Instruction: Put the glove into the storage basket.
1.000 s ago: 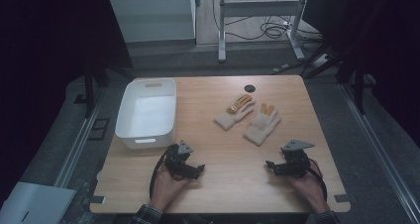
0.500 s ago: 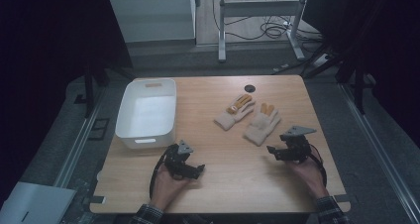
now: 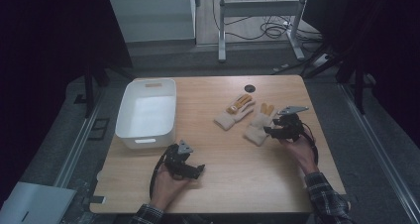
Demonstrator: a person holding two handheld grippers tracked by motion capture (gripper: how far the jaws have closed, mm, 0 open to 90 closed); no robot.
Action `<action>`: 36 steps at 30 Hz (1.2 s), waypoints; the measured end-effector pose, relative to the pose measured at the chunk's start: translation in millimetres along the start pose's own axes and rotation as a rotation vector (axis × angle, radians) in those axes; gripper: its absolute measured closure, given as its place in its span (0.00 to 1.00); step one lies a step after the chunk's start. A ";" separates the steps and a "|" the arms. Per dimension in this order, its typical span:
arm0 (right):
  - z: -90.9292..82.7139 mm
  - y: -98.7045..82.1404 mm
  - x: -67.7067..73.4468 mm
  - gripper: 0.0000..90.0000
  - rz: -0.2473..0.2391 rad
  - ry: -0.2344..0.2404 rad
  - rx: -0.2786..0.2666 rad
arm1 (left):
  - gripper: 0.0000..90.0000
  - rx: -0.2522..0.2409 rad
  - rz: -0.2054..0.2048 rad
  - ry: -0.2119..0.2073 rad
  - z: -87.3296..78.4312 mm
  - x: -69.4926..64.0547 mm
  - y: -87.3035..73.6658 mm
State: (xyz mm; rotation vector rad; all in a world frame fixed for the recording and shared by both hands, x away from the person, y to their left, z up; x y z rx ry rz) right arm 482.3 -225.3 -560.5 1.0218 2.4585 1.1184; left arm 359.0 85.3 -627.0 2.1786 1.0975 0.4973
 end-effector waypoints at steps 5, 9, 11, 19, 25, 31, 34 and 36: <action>13.2 13.4 -6.2 0.47 -0.009 -0.009 0.001 | 0.01 0.000 0.000 0.000 0.0 0.0 0.0; 26.8 22.6 -8.8 0.35 -0.006 -0.001 0.000 | 0.01 -0.002 -0.002 0.000 0.2 -0.1 0.2; 34.3 24.6 -8.5 0.28 0.001 0.010 0.011 | 0.01 -0.002 -0.003 0.000 0.2 -0.2 0.2; 66.8 17.9 -15.2 0.25 -0.014 0.003 0.067 | 0.01 -0.002 -0.002 0.000 0.2 -0.1 0.2; 66.5 13.7 -14.5 0.51 -0.036 -0.023 0.070 | 0.01 -0.002 -0.002 0.001 0.2 -0.1 0.1; 62.6 12.3 -12.7 0.60 -0.041 -0.068 0.082 | 0.01 -0.002 -0.001 0.001 0.1 -0.1 0.1; 58.4 13.2 -9.9 0.61 -0.051 -0.078 0.083 | 0.01 -0.001 -0.001 0.001 0.1 -0.1 0.1; 52.3 14.5 -7.5 0.61 -0.042 -0.060 0.067 | 0.01 -0.001 -0.001 0.000 0.1 -0.1 0.1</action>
Point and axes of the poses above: each handheld gripper's, and its own axes: z roughly forward along the jaws, y roughly out of its top, x roughly to its left, the point moved 8 cm from there along z, roughly forward along the jaws, and after that the axes turned 7 degrees about y, right-handed, at the moved point
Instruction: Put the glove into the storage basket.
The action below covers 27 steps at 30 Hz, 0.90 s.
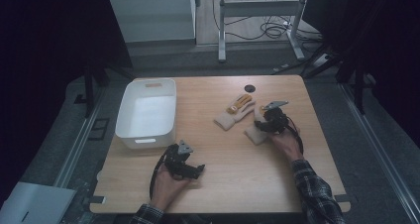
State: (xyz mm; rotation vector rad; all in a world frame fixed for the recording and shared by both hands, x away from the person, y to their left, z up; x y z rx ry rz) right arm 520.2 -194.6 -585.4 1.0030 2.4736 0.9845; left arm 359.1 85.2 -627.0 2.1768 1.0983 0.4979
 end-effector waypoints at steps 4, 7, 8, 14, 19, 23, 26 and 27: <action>-14.9 1.7 5.9 0.61 0.008 0.036 -0.033 | 0.01 0.001 0.002 0.000 -0.1 0.1 -0.1; -26.7 3.2 13.2 0.61 -0.009 0.050 -0.050 | 0.01 0.001 0.002 0.000 -0.1 0.1 -0.1; -30.9 3.5 16.7 0.61 -0.015 0.057 -0.051 | 0.01 0.001 0.002 0.000 -0.1 0.1 -0.1; -55.3 5.2 46.2 0.60 -0.063 0.110 -0.080 | 0.01 0.002 0.001 0.000 -0.1 0.1 -0.1; -65.7 -0.3 77.3 0.59 -0.093 0.168 -0.088 | 0.01 0.001 0.006 0.002 -0.1 0.5 0.0; -65.7 -8.3 104.7 0.59 -0.132 0.222 -0.076 | 0.01 0.002 0.003 0.001 -0.2 0.2 -0.1; -62.6 -13.7 122.8 0.58 -0.163 0.251 -0.066 | 0.01 0.000 -0.001 0.001 0.0 0.0 0.1; -60.7 -15.4 128.3 0.58 -0.168 0.265 -0.063 | 0.01 0.000 -0.001 0.001 0.0 0.0 0.1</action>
Point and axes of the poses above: each handheld gripper's, and its own axes: z roughly forward along the jaws, y roughly out of its top, x roughly to its left, the point moved 8 cm from there along z, roughly forward along the jaws, and after that the axes turned 7 degrees about y, right-handed, at the moved point
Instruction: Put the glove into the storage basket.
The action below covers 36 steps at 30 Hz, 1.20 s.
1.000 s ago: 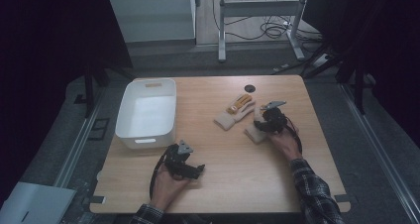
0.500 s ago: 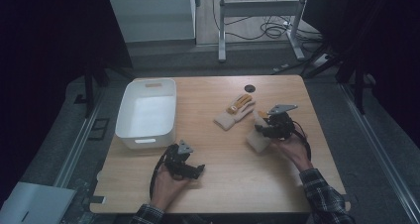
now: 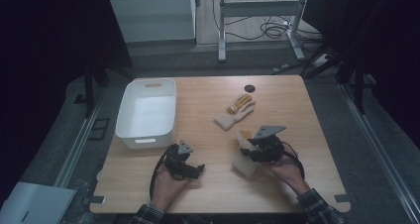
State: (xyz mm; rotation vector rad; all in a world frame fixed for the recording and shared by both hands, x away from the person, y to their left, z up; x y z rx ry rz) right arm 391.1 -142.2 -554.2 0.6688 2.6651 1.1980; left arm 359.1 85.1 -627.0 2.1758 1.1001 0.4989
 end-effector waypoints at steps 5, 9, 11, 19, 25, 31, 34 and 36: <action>19.9 -11.8 13.7 0.55 -0.008 0.042 0.033 | 0.01 0.000 0.000 0.000 0.0 0.0 0.0; 34.2 -24.4 18.1 0.43 0.020 0.084 0.068 | 0.01 0.002 0.003 0.000 -0.1 0.2 -0.2; 34.0 -23.6 18.8 0.38 0.024 0.090 0.060 | 0.01 0.005 0.007 0.000 -0.3 0.5 -0.5; 17.6 -3.1 4.1 0.33 0.054 0.071 0.009 | 0.01 0.006 0.007 0.000 -0.4 0.4 -0.5; 18.9 6.3 -25.4 0.37 0.086 0.003 -0.019 | 0.01 0.005 0.006 0.000 -0.3 0.3 -0.4; 27.5 22.2 -53.5 0.42 0.119 -0.041 -0.059 | 0.01 0.005 0.005 0.000 -0.3 0.2 -0.4; 36.8 31.6 -67.7 0.44 0.118 -0.068 -0.061 | 0.01 0.005 0.005 0.001 -0.3 0.2 -0.4; 42.6 36.5 -75.3 0.44 0.122 -0.081 -0.058 | 0.01 0.005 0.005 0.000 -0.3 0.3 -0.4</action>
Point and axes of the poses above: each handheld gripper's, and its own axes: z roughly forward along the jaws, y roughly out of its top, x roughly to its left, the point moved 8 cm from there along z, roughly forward along the jaws, and after that the axes turned 7 degrees about y, right-handed, at the moved point
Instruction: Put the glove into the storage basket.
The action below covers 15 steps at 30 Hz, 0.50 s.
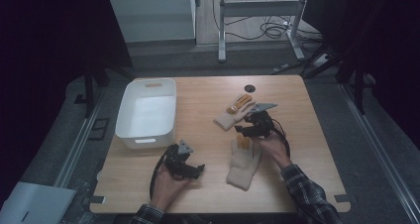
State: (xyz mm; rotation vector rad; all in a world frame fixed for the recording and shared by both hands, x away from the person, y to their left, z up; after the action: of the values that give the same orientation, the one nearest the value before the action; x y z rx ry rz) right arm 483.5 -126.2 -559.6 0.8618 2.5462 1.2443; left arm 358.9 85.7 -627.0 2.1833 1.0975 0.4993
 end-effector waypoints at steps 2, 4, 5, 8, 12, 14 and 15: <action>7.5 6.1 -7.5 0.46 0.006 -0.014 0.000 | 0.01 -0.002 -0.003 0.001 0.1 -0.1 0.2; 13.7 10.9 -13.6 0.47 0.017 -0.020 -0.001 | 0.01 0.001 0.002 0.001 -0.1 0.2 -0.1; 18.2 14.2 -17.9 0.47 0.020 -0.029 -0.003 | 0.01 0.001 0.003 0.001 -0.1 0.3 -0.1; 26.1 18.9 -25.3 0.48 0.025 -0.042 -0.002 | 0.01 0.001 0.003 0.001 -0.1 0.3 -0.1; 43.7 24.0 -40.5 0.48 0.036 -0.070 0.017 | 0.01 0.002 0.002 0.001 -0.1 0.1 -0.1; 46.9 24.9 -43.4 0.48 0.041 -0.076 0.016 | 0.01 0.002 0.001 0.001 -0.1 0.1 -0.1; 52.8 26.8 -49.0 0.48 0.050 -0.083 0.016 | 0.01 0.003 0.004 0.002 -0.2 0.3 -0.2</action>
State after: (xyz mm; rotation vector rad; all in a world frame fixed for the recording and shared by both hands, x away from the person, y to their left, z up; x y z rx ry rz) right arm 555.6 -106.1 -576.8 0.9652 2.4874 1.1784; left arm 358.9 86.1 -627.0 2.1883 1.0961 0.5015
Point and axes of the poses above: each handheld gripper's, and its own axes: z roughly forward along the jaws, y roughly out of its top, x roughly to its left, the point moved 8 cm from there along z, roughly forward along the jaws, and after that the axes turned 7 degrees about y, right-handed, at the moved point
